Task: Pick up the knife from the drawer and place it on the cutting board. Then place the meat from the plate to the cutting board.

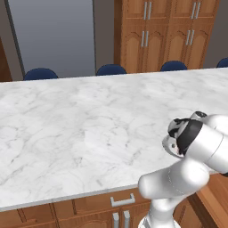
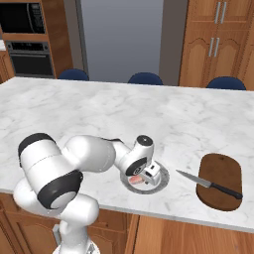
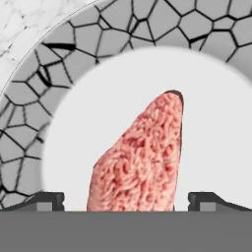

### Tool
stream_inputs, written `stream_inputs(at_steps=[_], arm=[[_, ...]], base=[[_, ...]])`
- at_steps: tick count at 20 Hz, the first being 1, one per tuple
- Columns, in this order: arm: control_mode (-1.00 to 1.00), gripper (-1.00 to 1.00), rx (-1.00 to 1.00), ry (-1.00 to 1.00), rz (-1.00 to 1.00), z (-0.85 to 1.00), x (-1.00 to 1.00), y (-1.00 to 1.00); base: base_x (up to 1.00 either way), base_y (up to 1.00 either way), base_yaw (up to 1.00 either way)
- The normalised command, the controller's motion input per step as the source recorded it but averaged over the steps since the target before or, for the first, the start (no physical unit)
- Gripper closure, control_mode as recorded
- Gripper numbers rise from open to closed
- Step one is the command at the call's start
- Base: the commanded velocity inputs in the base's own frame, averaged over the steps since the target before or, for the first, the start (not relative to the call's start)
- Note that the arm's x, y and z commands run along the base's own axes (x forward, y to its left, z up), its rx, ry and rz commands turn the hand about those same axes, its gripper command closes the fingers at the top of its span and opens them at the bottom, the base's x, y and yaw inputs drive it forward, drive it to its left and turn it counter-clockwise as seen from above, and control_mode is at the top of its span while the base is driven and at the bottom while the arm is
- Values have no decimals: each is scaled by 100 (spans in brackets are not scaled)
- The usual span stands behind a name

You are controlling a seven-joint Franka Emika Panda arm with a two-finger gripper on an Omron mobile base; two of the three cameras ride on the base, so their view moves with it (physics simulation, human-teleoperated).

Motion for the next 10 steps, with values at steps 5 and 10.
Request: stream_inputs(at_steps=[5, 10], arm=[[-100, 100, 0, 1, 0, -16, 13, 0], [-100, 100, 0, 0, 0, -8, 6, 0]], base=[[0, 0, 0], [0, 0, 0]])
